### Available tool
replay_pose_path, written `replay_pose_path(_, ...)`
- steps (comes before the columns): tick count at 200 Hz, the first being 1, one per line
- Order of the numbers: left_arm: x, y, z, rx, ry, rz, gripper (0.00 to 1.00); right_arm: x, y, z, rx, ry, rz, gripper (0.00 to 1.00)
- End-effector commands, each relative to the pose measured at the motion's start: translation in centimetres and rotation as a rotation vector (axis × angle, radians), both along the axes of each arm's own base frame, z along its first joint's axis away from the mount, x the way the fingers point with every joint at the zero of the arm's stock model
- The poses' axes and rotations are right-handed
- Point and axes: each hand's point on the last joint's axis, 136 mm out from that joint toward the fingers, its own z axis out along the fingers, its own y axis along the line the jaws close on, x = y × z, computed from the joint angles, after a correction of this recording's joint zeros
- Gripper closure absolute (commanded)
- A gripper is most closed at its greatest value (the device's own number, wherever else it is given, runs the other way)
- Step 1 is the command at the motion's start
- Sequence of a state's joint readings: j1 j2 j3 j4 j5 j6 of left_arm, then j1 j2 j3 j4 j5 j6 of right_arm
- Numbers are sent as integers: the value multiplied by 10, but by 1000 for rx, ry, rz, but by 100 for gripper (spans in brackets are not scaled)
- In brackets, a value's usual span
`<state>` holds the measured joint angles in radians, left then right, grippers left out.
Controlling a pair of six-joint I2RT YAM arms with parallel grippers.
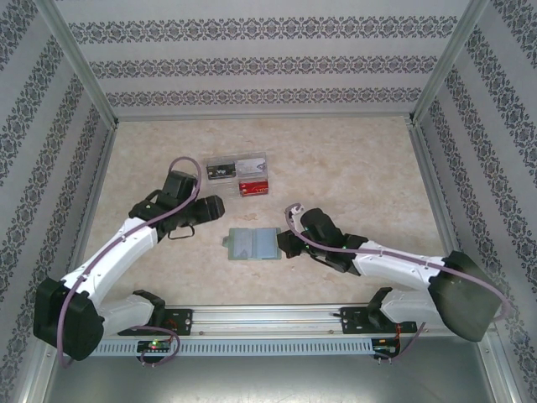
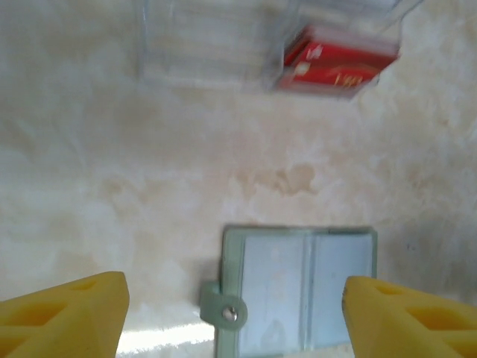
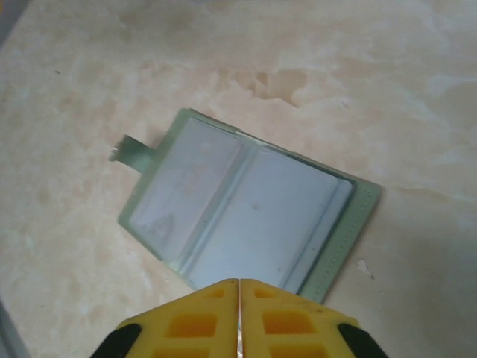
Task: Take the credit cards out of the card holder
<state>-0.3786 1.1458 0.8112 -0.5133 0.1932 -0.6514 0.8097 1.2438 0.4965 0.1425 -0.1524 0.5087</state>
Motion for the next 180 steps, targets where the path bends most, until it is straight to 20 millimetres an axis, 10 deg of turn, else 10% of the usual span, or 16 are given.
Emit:
replay_pose_path(1, -3, -35, 11, -153, -28, -24, 29, 4, 2, -5, -32, 13, -22, 91)
replay_pose_path(91, -34, -88, -46, -70, 92, -164, 41, 6, 1, -52, -119, 135, -70, 100)
replay_pose_path(180, -38, -95, -83, 11, 191, -191, 41, 5, 1, -68, -134, 185, -74, 100)
